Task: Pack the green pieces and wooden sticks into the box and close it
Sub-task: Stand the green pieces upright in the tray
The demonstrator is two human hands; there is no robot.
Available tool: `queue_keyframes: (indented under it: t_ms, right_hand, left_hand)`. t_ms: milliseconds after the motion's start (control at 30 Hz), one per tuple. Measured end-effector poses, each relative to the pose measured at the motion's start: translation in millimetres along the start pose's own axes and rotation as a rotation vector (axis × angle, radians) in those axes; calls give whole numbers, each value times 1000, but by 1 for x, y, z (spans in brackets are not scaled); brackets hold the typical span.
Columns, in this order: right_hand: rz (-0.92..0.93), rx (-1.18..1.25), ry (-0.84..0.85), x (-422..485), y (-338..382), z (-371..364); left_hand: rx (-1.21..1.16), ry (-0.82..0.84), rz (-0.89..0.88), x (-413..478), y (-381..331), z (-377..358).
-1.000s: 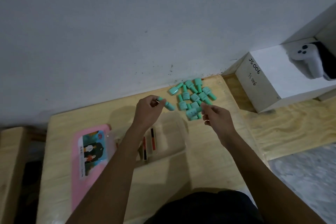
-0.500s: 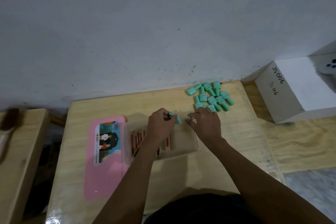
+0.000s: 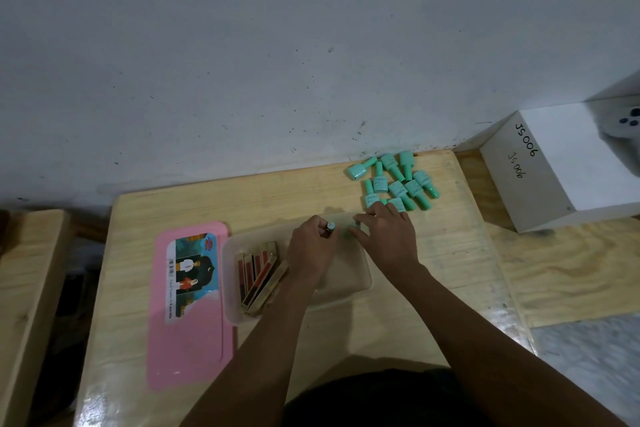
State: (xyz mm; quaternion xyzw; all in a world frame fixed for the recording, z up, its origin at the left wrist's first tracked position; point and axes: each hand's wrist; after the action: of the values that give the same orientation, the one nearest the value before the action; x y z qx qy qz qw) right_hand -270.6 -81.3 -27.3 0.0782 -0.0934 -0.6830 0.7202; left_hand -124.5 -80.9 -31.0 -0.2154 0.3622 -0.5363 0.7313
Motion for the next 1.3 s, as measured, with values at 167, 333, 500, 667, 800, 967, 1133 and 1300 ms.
queue_keyframes:
  t_ms: [167, 333, 500, 667, 800, 967, 1133, 1300]
  right_hand:
    - [25, 105, 23, 1, -7, 2]
    - [-7, 224, 69, 2, -8, 4]
    - [-94, 290, 68, 0, -7, 0]
    - [-111, 299, 59, -2, -4, -4]
    - [-104, 329, 67, -4, -7, -3]
    - [-115, 400, 5, -15, -24, 5]
    - [-255, 599, 137, -26, -38, 10]
    - [-300, 713, 198, -30, -32, 7]
  left_hand:
    - [46, -54, 1, -1, -3, -6]
    - [66, -114, 9, -2, -3, -12]
    - [61, -113, 12, -2, -4, -14]
    - [63, -121, -9, -4, 0, -15]
    - [55, -122, -15, -6, 0, -15]
    - [125, -194, -139, -11, 1, -6]
    - [445, -342, -309, -9, 7, 6]
    - [506, -222, -274, 2, 15, 17]
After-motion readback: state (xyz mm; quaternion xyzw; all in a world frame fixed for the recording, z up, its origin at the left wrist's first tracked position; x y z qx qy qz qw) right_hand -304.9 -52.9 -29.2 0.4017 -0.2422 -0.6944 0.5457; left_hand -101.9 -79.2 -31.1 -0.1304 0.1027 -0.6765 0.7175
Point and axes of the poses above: each hand's wrist, its own x-axis towards the middle knuckle, its own z-axis out of the back of the hand, y = z × x, and after that the axes turned 1 degree about x, right-handed
